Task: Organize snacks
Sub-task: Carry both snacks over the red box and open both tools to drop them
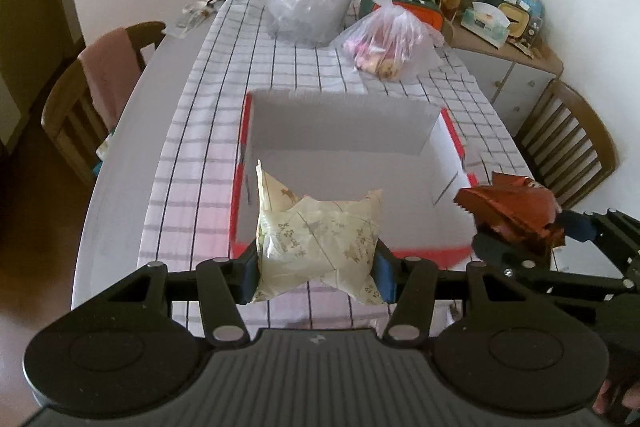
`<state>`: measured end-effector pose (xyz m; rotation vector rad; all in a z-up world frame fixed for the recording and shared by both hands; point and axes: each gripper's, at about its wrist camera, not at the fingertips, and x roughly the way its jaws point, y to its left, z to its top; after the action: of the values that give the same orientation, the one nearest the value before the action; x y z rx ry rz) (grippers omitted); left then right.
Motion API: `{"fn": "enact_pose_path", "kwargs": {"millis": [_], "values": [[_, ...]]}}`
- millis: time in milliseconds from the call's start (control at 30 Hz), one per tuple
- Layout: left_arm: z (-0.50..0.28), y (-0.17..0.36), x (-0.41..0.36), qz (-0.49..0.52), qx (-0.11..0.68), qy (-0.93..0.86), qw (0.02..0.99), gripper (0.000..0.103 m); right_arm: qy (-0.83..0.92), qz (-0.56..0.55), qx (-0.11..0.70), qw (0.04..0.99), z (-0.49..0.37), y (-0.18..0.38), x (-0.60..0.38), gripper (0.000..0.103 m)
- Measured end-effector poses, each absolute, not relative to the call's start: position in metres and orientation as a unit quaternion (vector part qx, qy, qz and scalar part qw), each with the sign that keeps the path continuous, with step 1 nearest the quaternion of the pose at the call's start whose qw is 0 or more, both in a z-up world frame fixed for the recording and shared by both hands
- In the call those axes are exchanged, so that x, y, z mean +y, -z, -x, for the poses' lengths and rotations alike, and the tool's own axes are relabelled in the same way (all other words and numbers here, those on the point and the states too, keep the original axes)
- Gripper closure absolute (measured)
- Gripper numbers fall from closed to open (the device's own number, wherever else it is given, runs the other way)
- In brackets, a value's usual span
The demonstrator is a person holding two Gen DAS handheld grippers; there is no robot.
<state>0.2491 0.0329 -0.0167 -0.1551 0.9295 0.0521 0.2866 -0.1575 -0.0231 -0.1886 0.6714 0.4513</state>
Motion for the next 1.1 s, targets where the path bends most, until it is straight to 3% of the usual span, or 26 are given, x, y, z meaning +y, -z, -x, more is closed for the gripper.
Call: {"fn": "enact_pose_path", "kwargs": {"millis": [633, 1100], "values": [[-0.381, 0.081, 0.043, 0.056, 0.528, -0.054, 0.846, 0.048, -0.224, 0.159, 0.412, 0.869, -0.389, 0.098, -0.117, 0.035], [-0.409, 0.140, 0.029, 0.005, 0.587, -0.046, 0.808, 0.048, -0.251, 0.197, 0.457, 0.830, -0.394, 0.138, -0.098, 0.034]]}}
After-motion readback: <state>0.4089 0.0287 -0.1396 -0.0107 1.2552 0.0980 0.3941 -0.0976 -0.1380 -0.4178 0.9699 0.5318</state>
